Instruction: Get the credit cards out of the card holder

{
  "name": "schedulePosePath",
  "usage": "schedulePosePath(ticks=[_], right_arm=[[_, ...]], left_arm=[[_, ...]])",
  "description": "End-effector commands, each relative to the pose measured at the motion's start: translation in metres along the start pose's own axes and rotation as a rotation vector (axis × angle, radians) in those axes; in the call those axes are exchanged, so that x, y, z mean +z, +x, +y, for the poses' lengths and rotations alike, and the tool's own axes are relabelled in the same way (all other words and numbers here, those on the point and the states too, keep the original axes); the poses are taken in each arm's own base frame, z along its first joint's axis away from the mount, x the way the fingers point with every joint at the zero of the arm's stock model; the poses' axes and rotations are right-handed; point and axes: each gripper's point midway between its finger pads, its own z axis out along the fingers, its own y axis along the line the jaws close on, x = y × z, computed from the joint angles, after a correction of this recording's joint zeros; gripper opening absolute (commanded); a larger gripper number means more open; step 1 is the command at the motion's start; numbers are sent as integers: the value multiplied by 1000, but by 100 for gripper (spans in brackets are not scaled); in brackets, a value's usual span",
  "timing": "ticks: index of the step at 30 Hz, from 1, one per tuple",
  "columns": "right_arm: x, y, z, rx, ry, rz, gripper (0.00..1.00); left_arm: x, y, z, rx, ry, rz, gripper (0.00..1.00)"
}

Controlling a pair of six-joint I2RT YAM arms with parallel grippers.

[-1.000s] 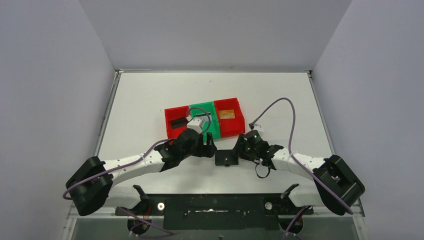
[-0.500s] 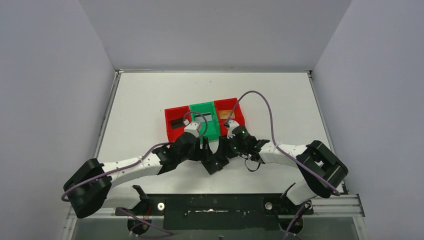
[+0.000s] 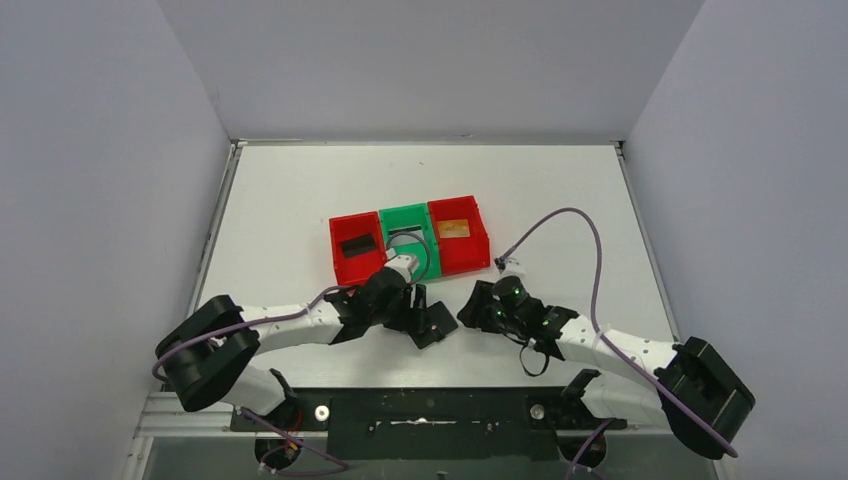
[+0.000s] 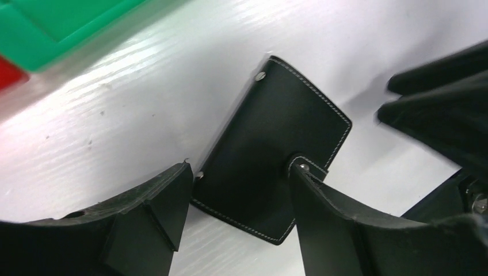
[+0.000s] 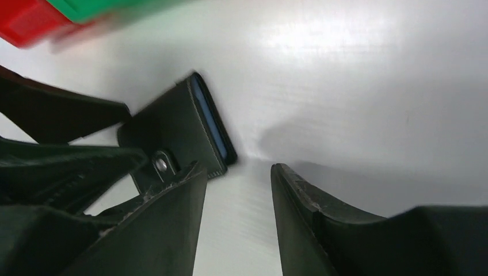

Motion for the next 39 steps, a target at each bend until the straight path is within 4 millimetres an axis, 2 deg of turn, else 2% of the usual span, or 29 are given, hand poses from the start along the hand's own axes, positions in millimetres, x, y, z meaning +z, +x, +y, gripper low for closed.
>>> schedulePosePath(ticks=[1, 3, 6, 11, 15, 18, 23, 26, 32, 39], right_arm=[[1, 19, 20, 175, -91, 1, 44], [5, 23, 31, 176, -111, 14, 42], [19, 28, 37, 172, -95, 56, 38], [36, 20, 49, 128, -94, 64, 36], [41, 8, 53, 27, -59, 64, 40], [37, 2, 44, -3, 14, 51, 44], [26, 4, 28, -56, 104, 47, 51], [17, 4, 24, -118, 154, 32, 57], [13, 7, 34, -190, 174, 25, 60], [21, 15, 51, -262, 181, 39, 58]], left_arm=[[4, -22, -29, 28, 84, -48, 60], [3, -18, -26, 2, 73, -46, 54], [1, -8, -24, -39, 89, -42, 48], [-4, 13, -32, -54, 146, -13, 41], [-10, 26, -44, -30, 162, 2, 37], [-13, 23, -33, -79, 98, -36, 37], [-20, 13, -18, -125, 25, -102, 39], [-24, 4, -19, -137, 19, -138, 42], [-25, -6, -17, -190, 8, -184, 46], [-27, -3, -3, -280, -21, -202, 46]])
